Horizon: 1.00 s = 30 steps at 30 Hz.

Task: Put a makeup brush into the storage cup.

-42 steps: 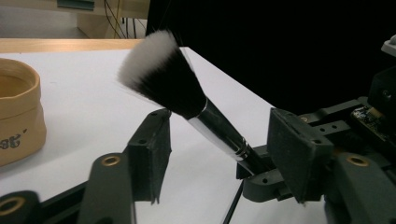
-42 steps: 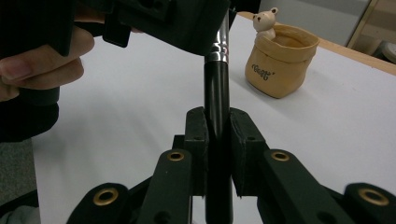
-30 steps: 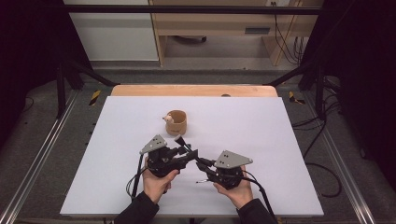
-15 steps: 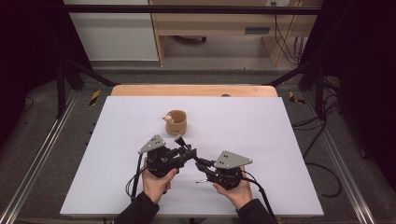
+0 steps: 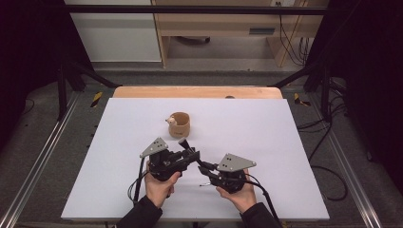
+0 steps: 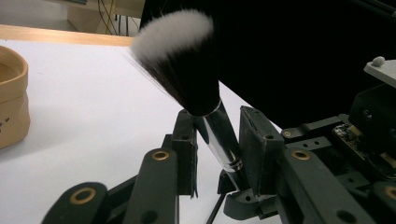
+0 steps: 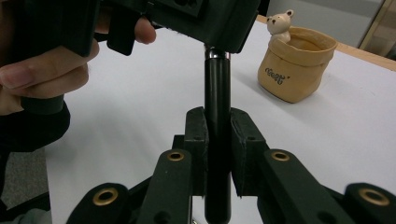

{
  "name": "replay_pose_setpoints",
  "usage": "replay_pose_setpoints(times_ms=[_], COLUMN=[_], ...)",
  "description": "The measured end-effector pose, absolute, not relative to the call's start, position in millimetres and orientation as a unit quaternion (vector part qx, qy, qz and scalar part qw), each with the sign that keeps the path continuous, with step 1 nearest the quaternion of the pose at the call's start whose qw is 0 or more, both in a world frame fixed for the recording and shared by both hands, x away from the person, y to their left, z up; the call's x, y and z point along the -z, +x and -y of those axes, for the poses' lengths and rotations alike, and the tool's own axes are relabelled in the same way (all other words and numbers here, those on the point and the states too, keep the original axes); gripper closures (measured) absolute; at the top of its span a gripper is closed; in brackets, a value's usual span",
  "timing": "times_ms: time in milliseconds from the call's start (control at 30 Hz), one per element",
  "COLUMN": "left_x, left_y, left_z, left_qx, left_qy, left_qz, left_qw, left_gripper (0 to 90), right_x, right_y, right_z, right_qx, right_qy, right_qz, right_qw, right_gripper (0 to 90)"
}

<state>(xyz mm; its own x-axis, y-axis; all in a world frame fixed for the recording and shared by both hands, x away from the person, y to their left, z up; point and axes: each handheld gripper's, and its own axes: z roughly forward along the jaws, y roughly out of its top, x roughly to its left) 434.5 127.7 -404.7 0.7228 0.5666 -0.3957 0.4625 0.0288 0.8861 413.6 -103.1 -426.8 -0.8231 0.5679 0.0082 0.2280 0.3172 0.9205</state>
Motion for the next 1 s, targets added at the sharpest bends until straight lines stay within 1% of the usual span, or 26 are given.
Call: replay_pose_setpoints(times_ms=[333, 533, 833, 867, 900, 933, 1000], left_x=[403.5, 401.3, 399.8, 399.6, 399.3, 399.2, 398.8], left_y=[431.3, 427.4, 425.1, 424.8, 424.8, 425.3, 426.0], left_z=[-125.2, -123.1, -122.0, -121.6, -121.9, -123.0, -125.0], left_qx=[-0.041, -0.046, -0.054, -0.061, -0.065, -0.066, -0.07], left_qy=[0.696, 0.698, 0.703, 0.703, 0.705, 0.705, 0.705], left_qz=[-0.362, -0.352, -0.344, -0.345, -0.344, -0.344, -0.346], left_qw=[0.619, 0.622, 0.62, 0.619, 0.617, 0.616, 0.616], left_gripper=[72.7, 76.1, 76.8, 76.9, 76.9, 76.9, 76.9], right_x=[428.1, 429.0, 429.1, 429.2, 429.1, 428.8, 427.9], right_y=[414.0, 413.9, 413.8, 413.8, 413.7, 413.9, 414.6], right_z=[101.3, 99.1, 98.4, 98.4, 98.5, 98.8, 100.9], right_qx=[-0.525, -0.525, -0.528, -0.528, -0.53, -0.531, -0.536], right_qy=[0.249, 0.25, 0.251, 0.251, 0.253, 0.257, 0.261], right_qz=[-0.797, -0.799, -0.798, -0.798, -0.796, -0.794, -0.79], right_qw=[0.162, 0.154, 0.147, 0.148, 0.146, 0.146, 0.144], right_gripper=[78.8, 78.8, 78.4, 76.4, 71.7, 68.8, 65.8])
